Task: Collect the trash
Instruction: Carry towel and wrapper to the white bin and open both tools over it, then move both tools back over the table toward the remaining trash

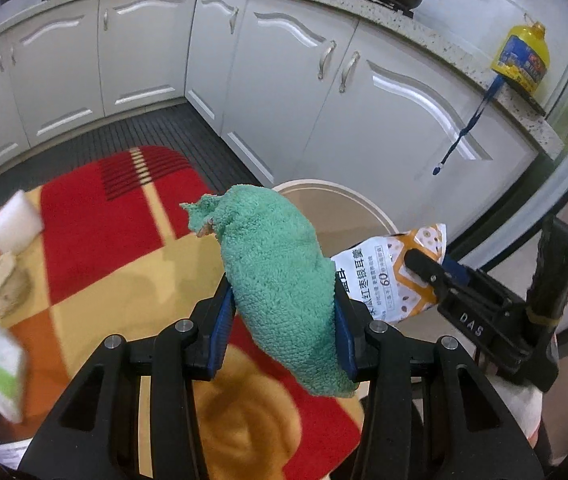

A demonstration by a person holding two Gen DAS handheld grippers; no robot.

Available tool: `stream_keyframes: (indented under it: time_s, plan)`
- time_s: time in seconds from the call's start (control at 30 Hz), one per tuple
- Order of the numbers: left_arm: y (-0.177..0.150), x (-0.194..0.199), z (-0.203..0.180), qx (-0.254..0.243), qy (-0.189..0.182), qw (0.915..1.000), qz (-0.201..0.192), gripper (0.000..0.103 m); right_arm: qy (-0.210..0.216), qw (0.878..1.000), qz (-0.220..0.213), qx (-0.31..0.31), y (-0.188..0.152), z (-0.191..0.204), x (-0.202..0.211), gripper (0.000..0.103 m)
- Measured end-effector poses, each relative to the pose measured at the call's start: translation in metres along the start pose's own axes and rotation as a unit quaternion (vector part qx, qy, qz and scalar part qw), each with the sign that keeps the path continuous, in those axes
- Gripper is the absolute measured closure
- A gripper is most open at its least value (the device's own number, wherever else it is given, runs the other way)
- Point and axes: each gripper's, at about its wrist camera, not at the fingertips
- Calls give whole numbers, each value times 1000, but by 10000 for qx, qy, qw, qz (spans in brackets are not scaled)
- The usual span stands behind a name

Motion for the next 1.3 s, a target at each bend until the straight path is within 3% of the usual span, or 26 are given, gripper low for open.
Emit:
stream_keyframes:
  time_s: [0.33,0.4,0.47,0.7,1.07,1.13,1.2,1.3]
  plan:
    - [7,-53,-15,234,-57,9996,165,47,-450,9985,203,-225,-7,-27,-33,71]
    - [6,-57,-16,220,-111,9995,179,43,-474,9980,264,-336,-9,-32,-37,56]
    - [6,-57,-17,221,-94,9996,166,41,-465,9976,289,-419,-10,-35,-39,54]
    - [0,-47,-15,262,-100,9995,107,41,-380,9973,393,-500,-15,-37,-38,54]
    - [-12,-14,-5,299,110,9994,-97,41,-151,9987,411,-258,-18,-5,-28,53]
    - [-14,-6,-3,283,177,9993,-157,41,-98,9989,403,-221,-17,1,-25,51]
    - [-18,2,-2,271,254,9991,-224,41,-42,9991,388,-180,-17,9,-20,42]
    - [-24,15,5,260,383,9985,-307,41,47,9994,349,-43,-16,24,-13,41]
Point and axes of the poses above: each gripper's, at about its wrist camera, not at the fingertips, and x roughly against the way its jaws point, z to its left, y to its top, and after that the axes turned 1 degree about -x, right-handed
